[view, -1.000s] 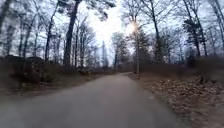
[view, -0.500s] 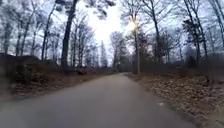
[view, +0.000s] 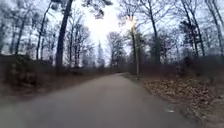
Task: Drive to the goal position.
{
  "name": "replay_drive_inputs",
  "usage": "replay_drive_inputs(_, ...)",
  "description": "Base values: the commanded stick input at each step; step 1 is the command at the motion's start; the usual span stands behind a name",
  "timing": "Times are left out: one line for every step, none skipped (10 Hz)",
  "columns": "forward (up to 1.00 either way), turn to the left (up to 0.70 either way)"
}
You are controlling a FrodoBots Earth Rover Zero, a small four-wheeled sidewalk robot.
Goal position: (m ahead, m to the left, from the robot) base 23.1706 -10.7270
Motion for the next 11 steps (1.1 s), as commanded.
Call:
replay_drive_inputs(0.85, 0.00)
replay_drive_inputs(0.85, 0.00)
replay_drive_inputs(0.85, 0.00)
replay_drive_inputs(0.85, 0.00)
replay_drive_inputs(0.85, 0.00)
replay_drive_inputs(0.85, 0.00)
replay_drive_inputs(0.85, 0.00)
replay_drive_inputs(0.85, 0.00)
replay_drive_inputs(0.85, 0.00)
replay_drive_inputs(0.85, 0.00)
replay_drive_inputs(0.85, 0.00)
